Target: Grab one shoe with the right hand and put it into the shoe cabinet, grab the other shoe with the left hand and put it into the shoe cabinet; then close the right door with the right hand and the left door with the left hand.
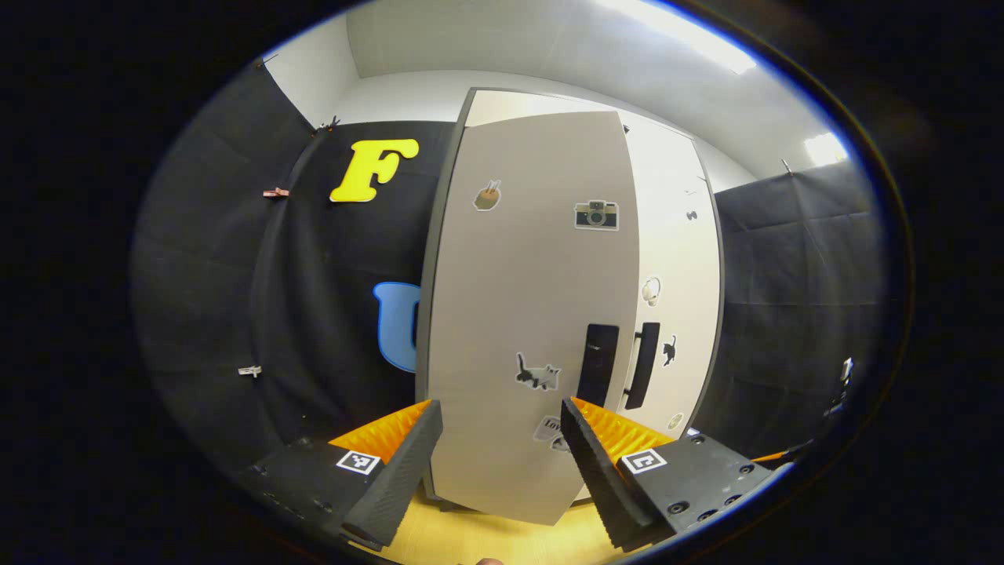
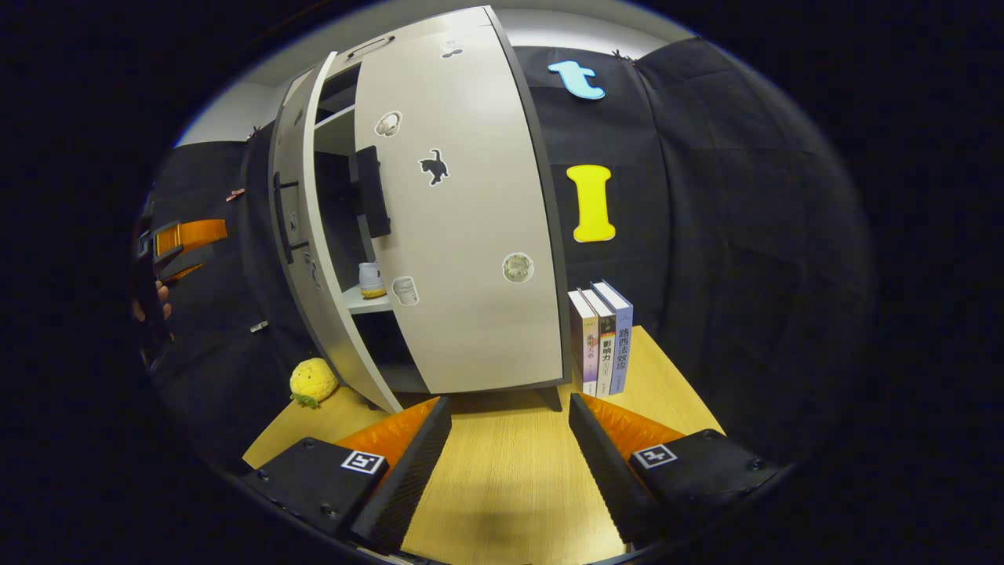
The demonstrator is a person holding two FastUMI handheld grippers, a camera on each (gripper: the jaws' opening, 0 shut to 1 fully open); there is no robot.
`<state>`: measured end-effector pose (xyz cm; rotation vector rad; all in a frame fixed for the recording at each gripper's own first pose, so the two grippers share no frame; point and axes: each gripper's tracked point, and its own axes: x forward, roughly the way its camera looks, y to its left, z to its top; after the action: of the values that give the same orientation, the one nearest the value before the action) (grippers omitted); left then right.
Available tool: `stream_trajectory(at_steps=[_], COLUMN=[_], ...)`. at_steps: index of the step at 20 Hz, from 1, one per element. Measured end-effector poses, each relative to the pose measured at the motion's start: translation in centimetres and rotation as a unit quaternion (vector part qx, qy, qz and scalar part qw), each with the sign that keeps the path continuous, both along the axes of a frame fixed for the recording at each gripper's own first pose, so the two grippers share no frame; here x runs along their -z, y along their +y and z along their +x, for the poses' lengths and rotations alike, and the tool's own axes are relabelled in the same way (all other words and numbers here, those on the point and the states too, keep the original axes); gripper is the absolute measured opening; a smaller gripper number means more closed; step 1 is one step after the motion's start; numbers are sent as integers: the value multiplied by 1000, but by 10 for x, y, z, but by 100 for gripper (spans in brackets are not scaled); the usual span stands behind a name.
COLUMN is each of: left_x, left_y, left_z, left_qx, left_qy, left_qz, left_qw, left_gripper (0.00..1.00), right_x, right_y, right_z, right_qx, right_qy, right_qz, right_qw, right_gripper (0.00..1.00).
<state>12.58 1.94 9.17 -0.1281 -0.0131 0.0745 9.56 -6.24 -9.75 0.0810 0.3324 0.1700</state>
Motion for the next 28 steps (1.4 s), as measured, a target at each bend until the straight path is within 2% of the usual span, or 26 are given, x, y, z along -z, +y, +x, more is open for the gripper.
stream_trajectory(at_steps=[8, 10, 13, 19, 28], left_x=[35, 40, 44, 59, 84], left_y=[7, 1, -13, -24, 0], left_z=[-42, -52, -62, -63, -57], left_qx=[-42, -45, -36, -5, -4], left_qy=[24, 22, 16, 26, 36], left_qz=[18, 25, 28, 32, 57], left_qw=[999, 998, 999, 999, 998], left_gripper=[94, 97, 95, 95, 95], right_x=[-93, -113, -128, -112, -79], right_y=[7, 5, 2, 7, 30], right_z=[11, 7, -5, -17, -24], right_qx=[1, 9, 24, 46, 75], right_qy=[-103, -131, -159, -151, -117], right_qz=[10, 7, 0, -9, -8], right_qw=[995, 991, 987, 987, 990], right_gripper=[98, 98, 98, 98, 98])
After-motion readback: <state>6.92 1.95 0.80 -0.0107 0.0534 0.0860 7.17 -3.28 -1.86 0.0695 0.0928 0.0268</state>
